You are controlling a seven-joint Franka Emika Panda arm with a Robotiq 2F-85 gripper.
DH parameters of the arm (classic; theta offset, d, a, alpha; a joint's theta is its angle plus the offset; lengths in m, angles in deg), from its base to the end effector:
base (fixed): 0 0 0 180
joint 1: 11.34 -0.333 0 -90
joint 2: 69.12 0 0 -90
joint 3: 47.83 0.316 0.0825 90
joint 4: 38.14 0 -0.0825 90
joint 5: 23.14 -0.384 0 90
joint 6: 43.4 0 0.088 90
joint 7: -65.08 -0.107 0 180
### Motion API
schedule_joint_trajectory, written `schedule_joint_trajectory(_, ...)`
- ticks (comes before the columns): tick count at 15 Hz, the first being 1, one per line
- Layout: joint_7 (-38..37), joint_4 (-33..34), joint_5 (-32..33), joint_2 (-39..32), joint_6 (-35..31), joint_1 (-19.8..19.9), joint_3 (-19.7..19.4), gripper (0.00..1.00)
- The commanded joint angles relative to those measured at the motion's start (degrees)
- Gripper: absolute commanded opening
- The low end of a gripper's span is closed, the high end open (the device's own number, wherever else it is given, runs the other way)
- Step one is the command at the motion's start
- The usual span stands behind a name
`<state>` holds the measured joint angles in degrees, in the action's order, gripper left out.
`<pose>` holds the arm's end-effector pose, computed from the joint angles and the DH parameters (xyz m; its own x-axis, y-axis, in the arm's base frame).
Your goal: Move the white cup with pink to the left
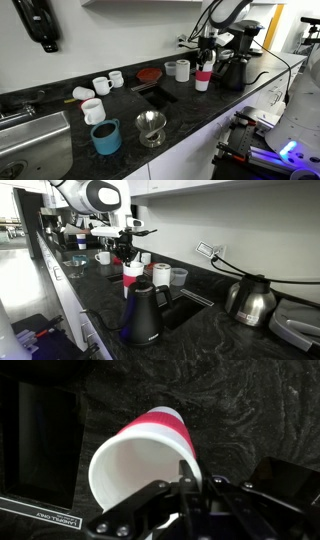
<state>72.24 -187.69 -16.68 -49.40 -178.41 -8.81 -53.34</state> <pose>0.4120 -0.0588 0.3765 0.9945 0.0673 0.0805 0.0622 -0.9960 0.0646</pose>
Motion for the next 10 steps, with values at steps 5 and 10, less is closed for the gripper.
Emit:
schedule_joint_trajectory(5, -3.49, 2.19, 6.25, 1.37, 0.13, 0.81, 4.12, 0.02)
schedule_joint_trajectory(10, -5.52, 3.6, 6.46, 3.29, -0.58, -2.66, 8.73, 0.02)
